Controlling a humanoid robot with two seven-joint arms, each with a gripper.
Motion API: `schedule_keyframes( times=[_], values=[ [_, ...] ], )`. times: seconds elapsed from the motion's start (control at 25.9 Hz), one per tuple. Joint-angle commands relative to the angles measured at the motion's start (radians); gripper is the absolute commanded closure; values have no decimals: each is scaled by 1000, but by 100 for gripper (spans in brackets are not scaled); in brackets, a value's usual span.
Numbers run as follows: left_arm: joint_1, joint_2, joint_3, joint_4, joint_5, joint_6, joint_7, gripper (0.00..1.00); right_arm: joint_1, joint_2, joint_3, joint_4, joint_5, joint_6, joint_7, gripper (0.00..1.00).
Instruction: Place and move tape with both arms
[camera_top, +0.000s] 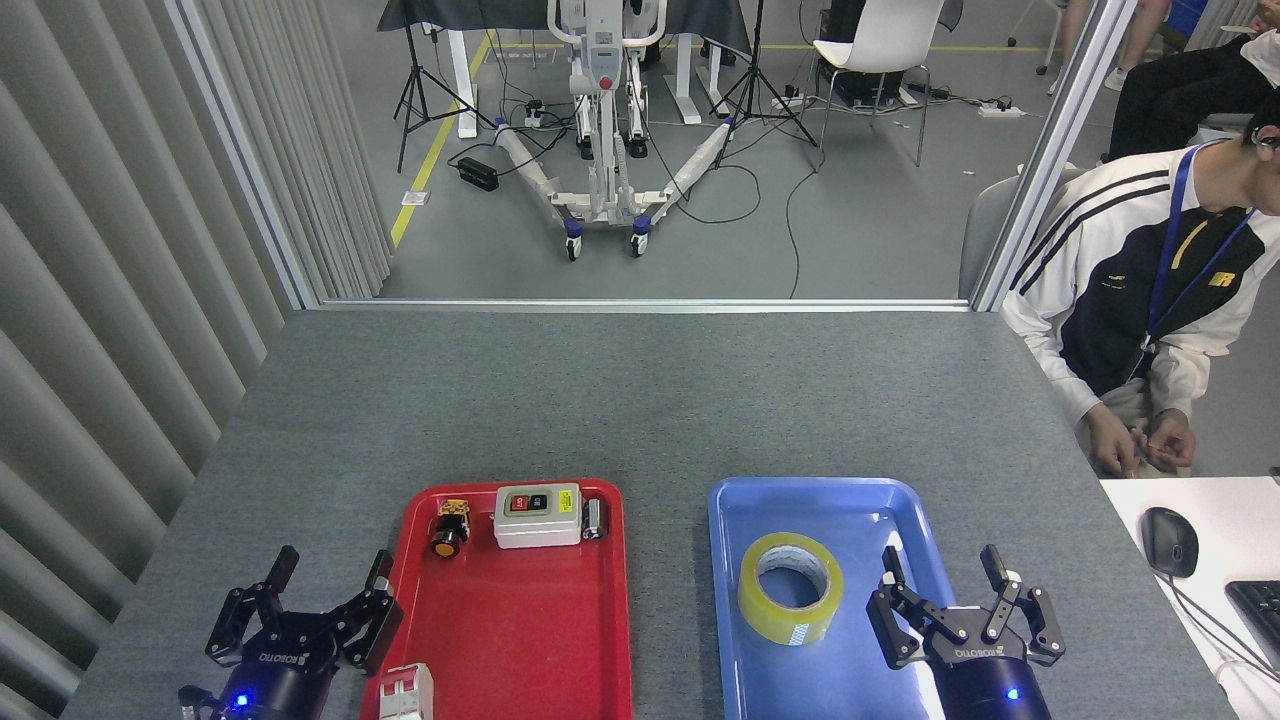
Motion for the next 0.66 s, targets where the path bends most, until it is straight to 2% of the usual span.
schedule_keyframes(
  times=[0.0, 0.27, 0.62],
  values=[
    [6, 6, -1, -1, 13, -4, -3, 0, 14, 20, 1, 2, -2, 1, 2, 0],
    [6, -2, -1, -5, 16, -5, 1, 0, 73, 25, 4, -10, -2, -5, -3, 0],
    [3, -28, 2, -20, 11, -4, 3, 0, 74, 26, 4, -12, -4, -5, -5, 0]
  ],
)
